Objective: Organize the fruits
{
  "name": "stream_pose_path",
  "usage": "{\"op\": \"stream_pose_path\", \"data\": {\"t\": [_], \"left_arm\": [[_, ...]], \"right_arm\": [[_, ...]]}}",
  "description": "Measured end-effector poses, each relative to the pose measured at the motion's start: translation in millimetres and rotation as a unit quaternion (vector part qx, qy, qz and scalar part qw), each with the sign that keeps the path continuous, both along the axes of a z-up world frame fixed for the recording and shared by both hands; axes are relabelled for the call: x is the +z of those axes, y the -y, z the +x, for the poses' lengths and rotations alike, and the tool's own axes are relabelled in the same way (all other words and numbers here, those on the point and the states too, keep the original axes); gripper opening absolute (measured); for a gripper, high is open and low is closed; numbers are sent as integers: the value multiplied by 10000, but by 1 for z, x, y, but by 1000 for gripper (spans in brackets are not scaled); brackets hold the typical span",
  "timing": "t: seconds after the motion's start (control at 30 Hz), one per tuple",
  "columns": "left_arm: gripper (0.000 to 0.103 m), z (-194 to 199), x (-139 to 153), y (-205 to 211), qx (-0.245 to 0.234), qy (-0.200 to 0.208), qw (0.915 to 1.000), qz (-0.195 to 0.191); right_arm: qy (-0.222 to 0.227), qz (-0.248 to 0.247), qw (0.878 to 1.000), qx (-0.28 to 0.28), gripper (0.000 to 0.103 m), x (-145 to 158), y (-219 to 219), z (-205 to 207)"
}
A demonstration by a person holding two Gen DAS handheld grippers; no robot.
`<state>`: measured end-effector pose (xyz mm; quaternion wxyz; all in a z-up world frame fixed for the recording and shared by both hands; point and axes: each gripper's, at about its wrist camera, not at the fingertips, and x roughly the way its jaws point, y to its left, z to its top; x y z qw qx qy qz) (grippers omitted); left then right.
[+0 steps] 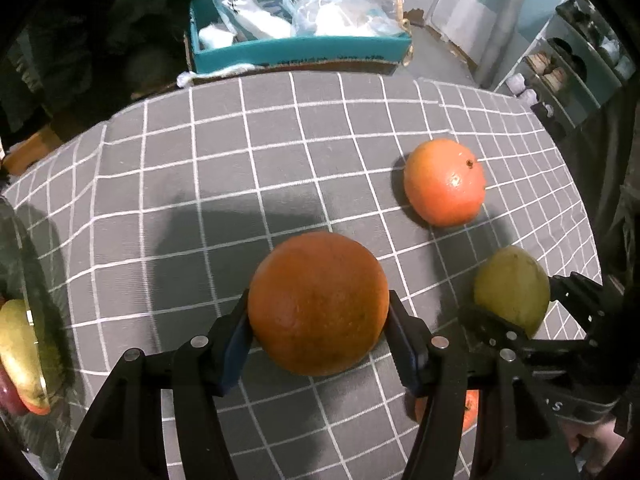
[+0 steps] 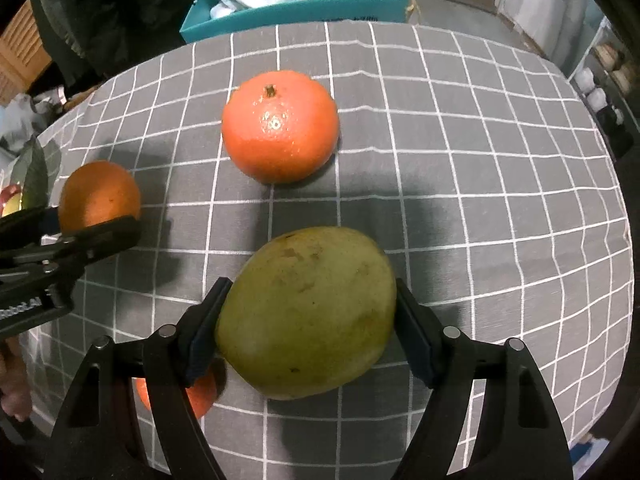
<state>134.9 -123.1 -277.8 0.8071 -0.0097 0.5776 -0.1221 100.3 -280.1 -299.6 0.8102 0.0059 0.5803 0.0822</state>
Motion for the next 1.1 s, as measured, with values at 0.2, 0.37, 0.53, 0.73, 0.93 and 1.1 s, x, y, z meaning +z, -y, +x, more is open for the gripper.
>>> {"op": "stream_pose_path", "data": {"t": [0.2,0.37,0.53,0.73,0.93,1.1], "left_arm": [[62,-7,22,-7,50,217,9997,-58],[62,-15,40,-17,118,387,9991,-102],[62,-23,58,-26,207,552,9981,-161],[62,-32,82,-38,266,834,9961,-107],[62,-42,101,-44,278,1090,9936,-71],[62,-50,116,-54,346,1252,9915,-88]], "right_arm": [[339,-98,9994,5,77,23,-3,-5],[638,-170,9978,38,77,46,1,-11],[912,-194,9956,33,77,65,2,-16],[1225,-228,9922,50,77,89,-6,-18],[1474,-133,9890,77,77,112,-13,-20],[1702,-56,9853,152,77,133,-22,-25]]}}
